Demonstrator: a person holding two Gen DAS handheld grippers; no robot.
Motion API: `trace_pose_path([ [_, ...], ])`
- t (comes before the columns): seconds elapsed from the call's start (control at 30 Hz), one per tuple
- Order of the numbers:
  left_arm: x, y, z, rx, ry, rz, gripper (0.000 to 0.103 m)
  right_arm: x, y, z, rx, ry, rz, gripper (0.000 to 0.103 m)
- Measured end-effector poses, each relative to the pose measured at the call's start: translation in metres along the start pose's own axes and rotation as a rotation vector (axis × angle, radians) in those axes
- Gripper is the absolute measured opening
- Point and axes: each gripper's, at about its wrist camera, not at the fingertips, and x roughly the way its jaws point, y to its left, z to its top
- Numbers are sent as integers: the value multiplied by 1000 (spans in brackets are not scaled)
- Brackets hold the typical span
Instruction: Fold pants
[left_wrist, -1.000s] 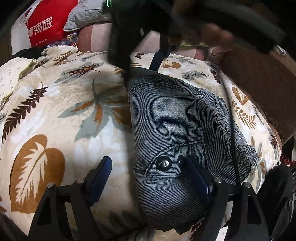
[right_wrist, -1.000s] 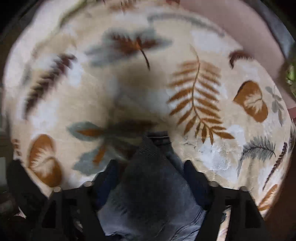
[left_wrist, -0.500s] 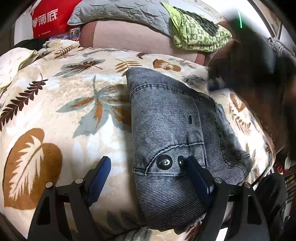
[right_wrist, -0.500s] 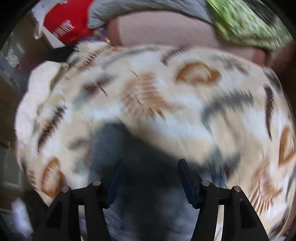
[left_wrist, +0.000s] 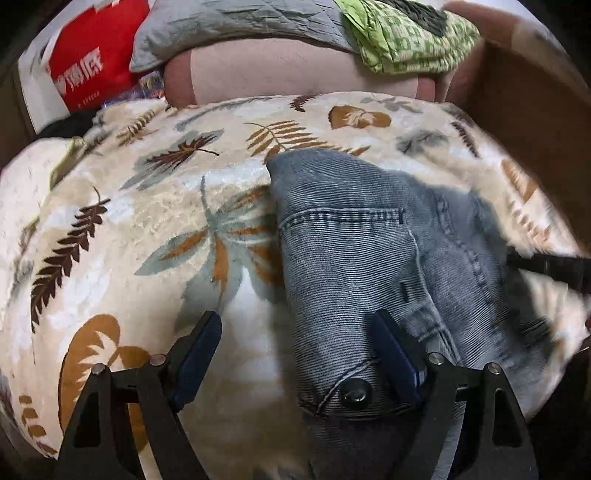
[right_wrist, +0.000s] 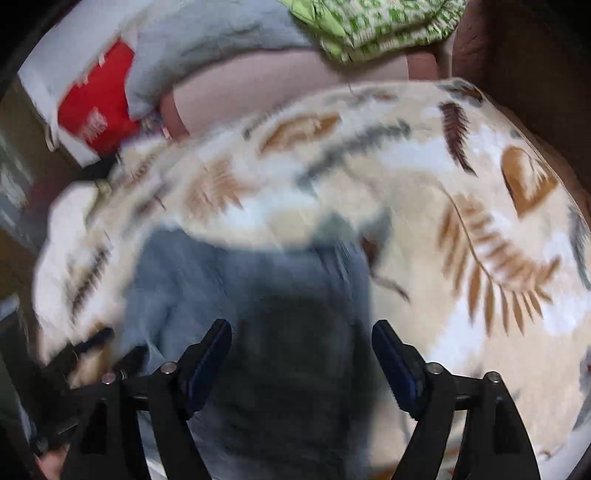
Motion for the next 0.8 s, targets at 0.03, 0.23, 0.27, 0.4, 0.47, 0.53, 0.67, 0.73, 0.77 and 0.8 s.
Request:
trace_pose_path([
  [0.03, -1, -1, -1, 2, -9, 0, 84, 16, -1, -12, -45, 70, -75, 81],
  [0.23, -41, 17, 1, -80, -109, -55, 83, -40, -6, -36, -6, -96, -119, 81],
  [0.27, -45, 18, -3, -84, -124, -51, 83, -48, -3, -42, -12, -121, -112, 81],
  [0.4, -13, 3, -18, -18, -12, -3, 84, -27, 14, -72, -144, -52, -232, 83],
  [0.47, -18, 5, -17, -36, -30, -8, 84, -14, 9, -80, -146, -27, -233, 84],
  [0.53, -33, 14, -13, -101, -53, -55, 84, -36, 5, -79, -92, -64, -208, 85],
  [0.67, -62, 24, -18, -124, -175, -62, 83, -78, -8, -83, -63, -194, -222, 85],
  [0.73, -67, 33, -26, -151, -183, -64, 84, -88, -20, -86, -10, -237, -220, 85],
  [0.77, -66, 40, -29, -164, -186, -63, 84, -93, -28, -86, 19, -263, -210, 85],
  [0.8, -65, 46, -33, -177, -184, -49, 84, -96, -31, -88, 39, -290, -204, 85],
])
